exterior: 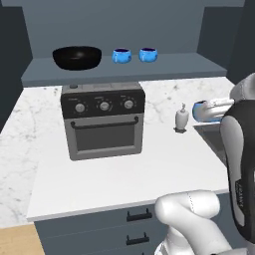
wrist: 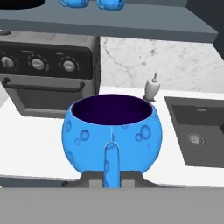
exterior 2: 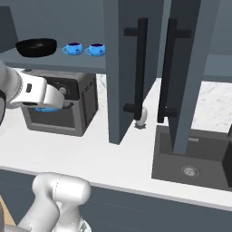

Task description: Gather all objects into one cabinet and sort the glasses and bowls to opposite sides.

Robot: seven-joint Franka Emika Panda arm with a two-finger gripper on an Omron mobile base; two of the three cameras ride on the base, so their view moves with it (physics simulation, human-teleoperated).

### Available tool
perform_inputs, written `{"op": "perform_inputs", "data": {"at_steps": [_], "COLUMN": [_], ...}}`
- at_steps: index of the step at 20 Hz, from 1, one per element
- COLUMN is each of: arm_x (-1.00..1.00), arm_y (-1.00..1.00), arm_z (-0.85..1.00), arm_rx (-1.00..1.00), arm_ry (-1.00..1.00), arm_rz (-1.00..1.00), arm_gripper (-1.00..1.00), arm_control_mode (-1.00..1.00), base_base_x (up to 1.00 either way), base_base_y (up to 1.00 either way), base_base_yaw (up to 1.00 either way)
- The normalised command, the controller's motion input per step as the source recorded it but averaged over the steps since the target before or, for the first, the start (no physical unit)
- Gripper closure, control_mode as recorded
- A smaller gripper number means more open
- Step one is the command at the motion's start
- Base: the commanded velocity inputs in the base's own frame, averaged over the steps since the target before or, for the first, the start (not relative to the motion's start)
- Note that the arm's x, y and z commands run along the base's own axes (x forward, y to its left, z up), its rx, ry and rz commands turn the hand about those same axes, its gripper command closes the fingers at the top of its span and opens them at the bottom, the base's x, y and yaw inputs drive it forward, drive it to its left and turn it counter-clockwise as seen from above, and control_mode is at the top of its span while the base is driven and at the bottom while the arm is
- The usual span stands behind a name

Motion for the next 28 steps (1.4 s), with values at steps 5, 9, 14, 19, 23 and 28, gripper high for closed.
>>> {"op": "perform_inputs", "data": {"at_steps": [5,9,14,19,23,28], "arm_x": [0.51,0.47,0.39,0.38,0.51,0.58], "arm_y": [-0.02,-0.14,-0.22,-0.33,-0.25,-0.26], "arm_z": [0.26,0.12,0.0,0.0,0.0,0.0], "arm_rx": [0.0,0.0,0.0,0.0,0.0,0.0], "arm_ry": [0.0,0.0,-0.03,-0.01,-0.01,-0.01], "arm_rz": [-0.3,-0.28,-0.2,-0.1,0.0,0.0], "arm_gripper": [1.0,1.0,1.0,1.0,1.0,1.0], "arm_control_mode": [-1.0,-1.0,-1.0,-1.0,-1.0,-1.0], "base_base_x": [0.0,0.0,0.0,0.0,0.0,0.0], "base_base_y": [0.0,0.0,0.0,0.0,0.0,0.0], "base_base_yaw": [0.0,0.0,0.0,0.0,0.0,0.0]}}
